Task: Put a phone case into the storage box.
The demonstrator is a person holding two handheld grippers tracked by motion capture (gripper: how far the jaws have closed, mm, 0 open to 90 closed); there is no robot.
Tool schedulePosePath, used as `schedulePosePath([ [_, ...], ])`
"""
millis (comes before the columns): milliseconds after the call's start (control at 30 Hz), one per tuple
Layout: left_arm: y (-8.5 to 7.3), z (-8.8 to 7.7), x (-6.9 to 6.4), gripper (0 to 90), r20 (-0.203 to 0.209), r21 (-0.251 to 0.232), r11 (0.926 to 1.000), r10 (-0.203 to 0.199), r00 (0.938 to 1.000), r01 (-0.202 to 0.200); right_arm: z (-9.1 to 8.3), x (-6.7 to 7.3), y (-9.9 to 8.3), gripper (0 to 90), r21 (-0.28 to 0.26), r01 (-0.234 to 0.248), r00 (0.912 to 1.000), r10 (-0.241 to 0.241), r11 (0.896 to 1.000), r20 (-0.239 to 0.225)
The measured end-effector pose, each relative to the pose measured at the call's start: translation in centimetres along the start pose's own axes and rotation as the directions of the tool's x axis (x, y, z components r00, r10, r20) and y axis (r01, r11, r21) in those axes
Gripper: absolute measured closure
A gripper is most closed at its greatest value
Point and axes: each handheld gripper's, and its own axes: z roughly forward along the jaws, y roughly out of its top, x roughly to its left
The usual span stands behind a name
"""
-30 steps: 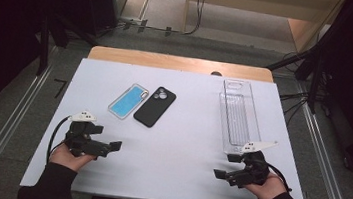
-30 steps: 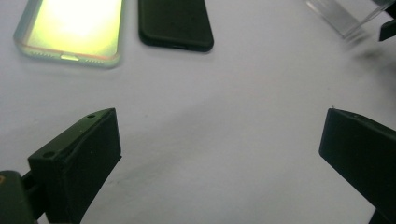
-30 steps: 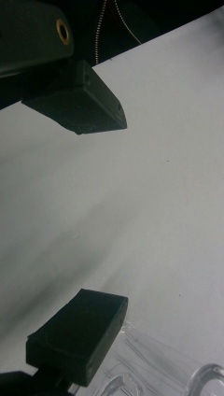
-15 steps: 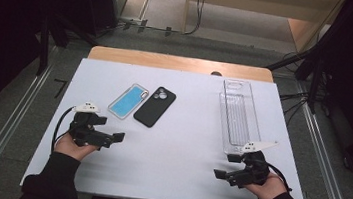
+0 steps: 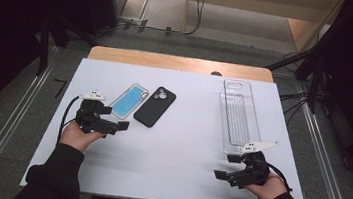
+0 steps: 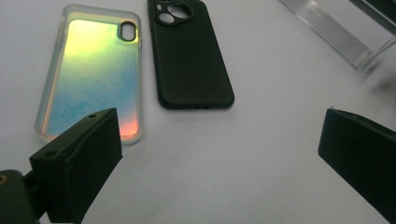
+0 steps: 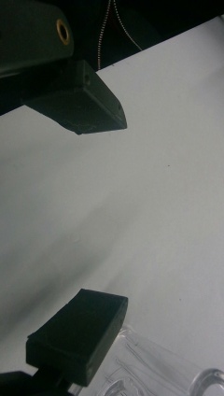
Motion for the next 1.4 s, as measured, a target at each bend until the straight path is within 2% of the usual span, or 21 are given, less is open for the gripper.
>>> schedulePosePath([
  [533, 2.9, 2.2, 2.4, 0.0, -0.047, 0.011, 0.9999, 0.013, 0.9988, -0.012, 0.0, 0.0, 0.0, 12.1, 0.004, 0.003, 1.0, -0.003, 1.0, -0.007],
  [600, 3.3, 2.6, 2.8, 0.0, -0.043, 0.004, 1.0, 0.004, 0.9991, -0.004, 0.0, 0.0, 0.0, 12.1, 0.006, 0.002, 1.0, -0.002, 1.0, -0.007],
  [733, 3.9, 3.2, 3.4, 0.1, -0.047, 0.012, 0.9998, 0.013, 0.9988, -0.013, 0.0, 0.0, 0.0, 12.1, 0.005, 0.004, 0.9999, -0.004, 1.0, -0.01],
  [800, 4.2, 3.6, 3.8, 0.0, -0.032, 0.022, 0.9997, 0.01, 0.9994, -0.009, 0.0, 0.0, 0.0, 12.1, 0.007, 0.006, 0.9999, -0.005, 1.0, -0.011],
  [967, 4.9, 4.5, 4.4, 0.1, -0.04, 0.034, 0.9986, 0.042, 0.9983, -0.041, 0.1, 0.0, 0.0, 12.1, 0.009, 0.011, 0.9998, -0.011, 1.0, -0.016],
  [1100, 5.4, 5.4, 5.0, 0.1, -0.045, 0.043, 0.9984, 0.04, 0.9982, -0.038, 0.2, 0.0, 0.0, 12.1, 0.01, 0.01, 0.9998, -0.01, 1.0, -0.017],
  [1300, 5.9, 6.4, 5.9, 1.9, -0.05, 0.064, 0.995, 0.081, 0.9955, -0.078, 0.3, 0.2, 0.1, 12.1, 0.007, 0.012, 0.9997, -0.012, 1.0, -0.022],
  [1400, 6.1, 6.5, 6.5, 1.9, -0.049, 0.056, 0.9963, 0.068, 0.9965, -0.065, 0.3, 0.3, 0.0, 12.1, 0.011, 0.013, 0.9997, -0.013, 1.0, -0.023],
])
